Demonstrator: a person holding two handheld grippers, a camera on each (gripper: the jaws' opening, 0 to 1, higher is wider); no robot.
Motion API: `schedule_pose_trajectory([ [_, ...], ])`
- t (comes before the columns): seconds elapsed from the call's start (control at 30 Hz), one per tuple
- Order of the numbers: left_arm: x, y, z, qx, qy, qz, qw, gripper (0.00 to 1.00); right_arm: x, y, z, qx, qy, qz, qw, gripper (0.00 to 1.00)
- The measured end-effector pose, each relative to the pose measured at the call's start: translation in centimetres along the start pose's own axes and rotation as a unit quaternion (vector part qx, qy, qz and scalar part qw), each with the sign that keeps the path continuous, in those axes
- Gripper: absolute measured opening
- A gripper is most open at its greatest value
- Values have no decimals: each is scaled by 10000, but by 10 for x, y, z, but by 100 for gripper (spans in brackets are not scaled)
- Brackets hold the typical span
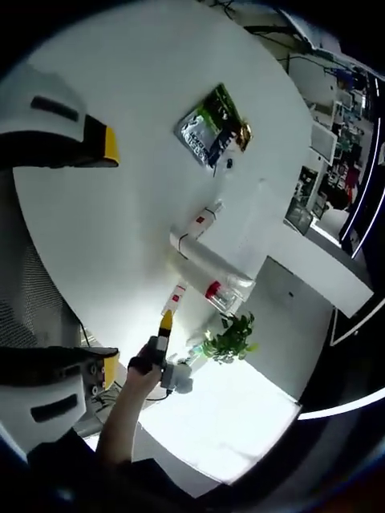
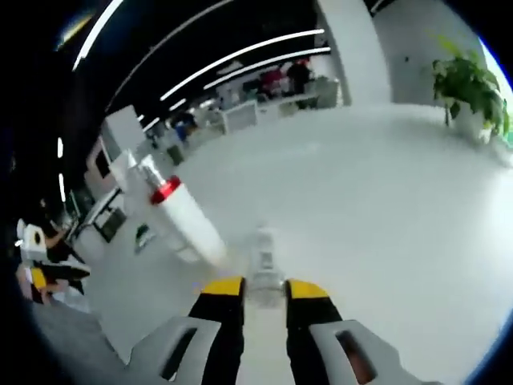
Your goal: Arrange the skincare products in the storage area until every visible bottle or jar stands upright without overlapping.
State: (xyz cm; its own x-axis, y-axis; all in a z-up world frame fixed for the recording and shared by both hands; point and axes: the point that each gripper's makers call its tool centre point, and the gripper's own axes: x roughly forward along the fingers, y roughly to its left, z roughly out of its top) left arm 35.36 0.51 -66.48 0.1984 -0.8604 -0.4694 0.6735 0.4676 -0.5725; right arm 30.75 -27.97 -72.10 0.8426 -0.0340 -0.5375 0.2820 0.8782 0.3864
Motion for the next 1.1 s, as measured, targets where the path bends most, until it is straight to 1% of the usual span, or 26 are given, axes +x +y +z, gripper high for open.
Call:
schedule_pose_trajectory([
  [0.03, 0, -4, 0, -22, -14, -60, 10000, 87, -6, 3, 0, 98, -57, 14, 9999, 10],
  [0.07, 0, -9, 0, -49, -27, -150, 9999, 87, -16, 5, -1, 101, -80, 17, 9999, 10],
  [0.13, 0, -17, 0, -84, -52, -275, 9996, 87, -28, 12, -2, 301, -174, 61, 9994, 10],
  [0.17, 1, -24, 0, -136, -74, -386, 9991, 87, -34, 16, -2, 365, -230, 113, 9990, 10],
  [0.27, 2, -36, -1, -251, -92, -600, 9978, 87, -50, 28, -10, 520, -217, 215, 9982, 10],
  [0.4, 2, -54, 0, -415, -147, -913, 9948, 86, -64, 42, -14, 636, -262, 359, 9970, 10],
  [0.53, 3, -62, 0, -451, -164, -1037, 9935, 86, -73, 58, -12, 758, -347, 508, 9952, 10],
  [0.67, 3, -68, -1, -505, -163, -1166, 9918, 86, -80, 80, -6, 962, -509, 773, 9911, 10],
  [0.73, 3, -71, -1, -525, -172, -1219, 9910, 86, -82, 88, -3, 966, -555, 877, 9899, 10],
  [0.83, 3, -77, 1, -599, -229, -1329, 9890, 85, -89, 114, 5, 1004, -658, 1231, 9851, 10],
  [0.9, 2, -83, 5, -704, -312, -1439, 9866, 85, -93, 130, 9, 1061, -702, 1437, 9814, 10],
  [0.97, 2, -89, 9, -825, -406, -1555, 9835, 85, -97, 147, 12, 1035, -749, 1639, 9782, 10],
  [1.0, 1, -92, 12, -897, -468, -1612, 9817, 85, -100, 158, 15, 1030, -785, 1812, 9749, 10],
  [1.07, 0, -97, 17, -1014, -568, -1713, 9783, 84, -103, 177, 17, 1036, -803, 2043, 9701, 10],
  [1.1, -2, -100, 20, -1063, -637, -1800, 9758, 84, -104, 185, 16, 968, -779, 2152, 9686, 10],
])
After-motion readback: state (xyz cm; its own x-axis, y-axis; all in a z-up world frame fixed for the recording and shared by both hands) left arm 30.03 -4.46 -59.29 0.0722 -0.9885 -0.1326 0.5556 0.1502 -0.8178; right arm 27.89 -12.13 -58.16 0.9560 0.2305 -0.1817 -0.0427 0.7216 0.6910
